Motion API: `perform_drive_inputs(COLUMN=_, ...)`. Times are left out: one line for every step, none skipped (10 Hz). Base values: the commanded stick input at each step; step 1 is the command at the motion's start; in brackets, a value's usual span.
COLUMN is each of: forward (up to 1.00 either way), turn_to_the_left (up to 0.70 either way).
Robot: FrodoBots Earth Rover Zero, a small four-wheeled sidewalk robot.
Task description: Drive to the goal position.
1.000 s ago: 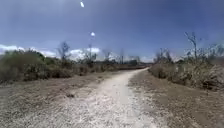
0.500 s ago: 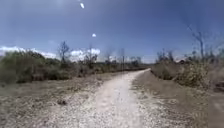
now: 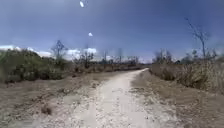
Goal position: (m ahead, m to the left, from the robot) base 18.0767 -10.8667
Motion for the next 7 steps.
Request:
perform_drive_inputs(forward=0.7, turn_to_the_left=0.0)
perform_drive_inputs(forward=0.7, turn_to_the_left=0.0)
perform_drive_inputs(forward=0.7, turn_to_the_left=0.0)
perform_drive_inputs(forward=0.7, turn_to_the_left=0.0)
perform_drive_inputs(forward=0.7, turn_to_the_left=0.0)
perform_drive_inputs(forward=0.7, turn_to_the_left=0.0)
perform_drive_inputs(forward=0.7, turn_to_the_left=0.0)
